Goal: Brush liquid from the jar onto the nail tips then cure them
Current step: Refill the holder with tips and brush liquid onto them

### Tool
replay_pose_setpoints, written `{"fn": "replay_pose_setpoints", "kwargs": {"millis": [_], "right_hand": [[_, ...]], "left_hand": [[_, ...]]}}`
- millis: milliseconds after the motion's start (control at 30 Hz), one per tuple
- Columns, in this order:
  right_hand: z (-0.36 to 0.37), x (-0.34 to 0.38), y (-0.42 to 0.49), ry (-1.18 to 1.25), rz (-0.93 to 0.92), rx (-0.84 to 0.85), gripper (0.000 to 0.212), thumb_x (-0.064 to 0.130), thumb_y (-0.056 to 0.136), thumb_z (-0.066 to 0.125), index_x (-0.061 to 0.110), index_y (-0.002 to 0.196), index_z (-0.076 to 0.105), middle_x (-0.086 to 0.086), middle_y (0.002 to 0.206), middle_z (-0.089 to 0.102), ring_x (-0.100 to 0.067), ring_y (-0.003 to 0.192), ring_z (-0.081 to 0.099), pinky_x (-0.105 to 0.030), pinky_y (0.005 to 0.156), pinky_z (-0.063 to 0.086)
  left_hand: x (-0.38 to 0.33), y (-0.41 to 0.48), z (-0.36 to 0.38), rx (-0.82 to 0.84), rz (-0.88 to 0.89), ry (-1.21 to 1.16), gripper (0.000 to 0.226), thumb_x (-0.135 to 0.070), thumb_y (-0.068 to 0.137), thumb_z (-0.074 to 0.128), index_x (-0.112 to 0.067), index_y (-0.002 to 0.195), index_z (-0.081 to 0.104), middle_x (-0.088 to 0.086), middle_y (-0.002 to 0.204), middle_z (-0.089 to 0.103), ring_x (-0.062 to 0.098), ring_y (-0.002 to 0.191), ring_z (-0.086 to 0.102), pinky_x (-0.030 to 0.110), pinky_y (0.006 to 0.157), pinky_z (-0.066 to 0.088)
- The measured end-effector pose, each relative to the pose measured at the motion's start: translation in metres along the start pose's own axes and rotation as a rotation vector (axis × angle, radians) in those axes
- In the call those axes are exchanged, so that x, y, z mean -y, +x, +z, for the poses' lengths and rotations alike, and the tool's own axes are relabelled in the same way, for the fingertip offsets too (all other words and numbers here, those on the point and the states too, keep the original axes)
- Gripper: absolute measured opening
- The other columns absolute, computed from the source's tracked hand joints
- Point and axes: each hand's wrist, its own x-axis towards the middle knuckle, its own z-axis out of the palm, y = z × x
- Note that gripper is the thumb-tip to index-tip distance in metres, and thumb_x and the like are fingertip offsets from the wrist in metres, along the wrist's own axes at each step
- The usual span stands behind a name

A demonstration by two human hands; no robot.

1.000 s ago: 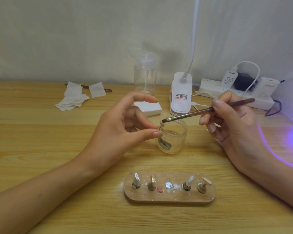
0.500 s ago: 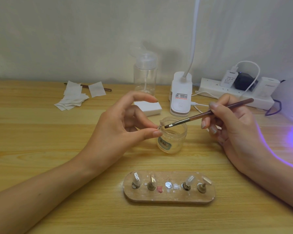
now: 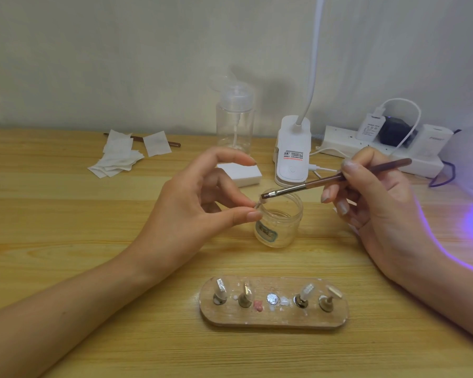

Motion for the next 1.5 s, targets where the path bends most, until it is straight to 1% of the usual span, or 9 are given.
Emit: {"fn": "replay_pose_setpoints", "kwargs": {"millis": [233,400,567,733,833,1000,1167,1333,1500], "right_hand": [[-0.0012,-0.0007,0.0001,-0.018,0.030,-0.065,0.025,0.030,0.089,0.065,0.027,0.068,0.051,-0.004,0.061,0.063,-0.008,0.047,0.044,-0.015,0.039,0.029],[0.0010,0.0000,0.0000,-0.013,0.027,-0.008,0.021,0.032,0.088,0.061,0.028,0.068,0.053,-0.005,0.063,0.065,-0.009,0.048,0.045,-0.017,0.040,0.026],[-0.0020,-0.0016,-0.0003,-0.007,0.050,-0.073,0.024,0.027,0.091,0.060,0.028,0.069,0.050,-0.003,0.058,0.061,-0.008,0.046,0.044,-0.016,0.039,0.029],[0.0000,0.0001,-0.0005,0.024,0.033,-0.008,0.023,0.031,0.089,0.061,0.028,0.068,0.054,-0.003,0.062,0.064,-0.008,0.048,0.047,-0.015,0.043,0.032],[0.0003,-0.0006,0.0003,-0.026,0.068,-0.048,0.024,0.033,0.086,0.067,0.027,0.069,0.051,-0.004,0.061,0.063,-0.008,0.046,0.044,-0.017,0.040,0.024],[-0.0013,-0.0007,0.0006,0.051,0.042,-0.033,0.025,0.030,0.090,0.064,0.027,0.068,0.051,-0.003,0.061,0.063,-0.008,0.045,0.043,-0.014,0.042,0.032],[0.0015,-0.0008,0.0013,-0.019,0.076,-0.050,0.025,0.034,0.086,0.067,0.026,0.069,0.050,-0.003,0.061,0.064,-0.008,0.046,0.043,-0.020,0.042,0.020],[0.0009,-0.0003,0.0012,0.031,0.053,-0.029,0.025,0.036,0.085,0.067,0.027,0.068,0.051,-0.003,0.062,0.064,-0.008,0.046,0.042,-0.014,0.042,0.028],[0.0016,-0.0001,0.0014,-0.019,0.091,-0.069,0.024,0.037,0.081,0.066,0.027,0.069,0.049,-0.003,0.062,0.064,-0.007,0.046,0.042,-0.020,0.041,0.020]], "left_hand": [[-0.0003,0.0003,0.0008,-0.012,0.024,0.030,0.049,-0.018,0.076,0.080,-0.027,0.120,0.060,-0.003,0.076,0.070,0.013,0.085,0.073,0.029,0.057,0.050],[0.0011,0.0009,0.0015,-0.023,0.058,0.070,0.048,-0.006,0.083,0.079,-0.027,0.121,0.060,-0.003,0.078,0.069,0.012,0.085,0.072,0.047,0.055,0.045],[0.0020,0.0010,0.0011,-0.026,0.103,0.128,0.046,-0.008,0.085,0.078,-0.029,0.121,0.060,-0.004,0.081,0.070,0.014,0.086,0.071,0.039,0.052,0.043],[0.0018,0.0011,0.0011,-0.030,0.140,0.175,0.046,-0.006,0.085,0.078,-0.027,0.122,0.060,-0.006,0.082,0.071,0.012,0.084,0.069,0.028,0.053,0.043],[0.0016,0.0010,0.0016,-0.034,0.151,0.178,0.043,-0.009,0.085,0.077,-0.026,0.121,0.060,-0.006,0.083,0.071,0.012,0.084,0.069,0.032,0.054,0.043],[0.0007,0.0002,0.0024,-0.047,0.169,0.197,0.044,-0.013,0.084,0.075,-0.028,0.122,0.059,-0.008,0.082,0.071,0.012,0.083,0.067,0.043,0.054,0.040],[0.0011,0.0004,0.0025,-0.052,0.188,0.225,0.044,-0.015,0.084,0.075,-0.028,0.123,0.059,-0.008,0.084,0.071,0.014,0.084,0.067,0.045,0.055,0.039],[0.0010,0.0004,0.0028,-0.053,0.192,0.216,0.042,-0.016,0.085,0.075,-0.030,0.121,0.059,-0.007,0.085,0.071,0.015,0.087,0.068,0.045,0.056,0.039],[0.0011,0.0004,0.0027,-0.050,0.199,0.237,0.041,-0.016,0.085,0.075,-0.028,0.121,0.060,-0.008,0.085,0.071,0.014,0.089,0.068,0.044,0.057,0.039]]}}
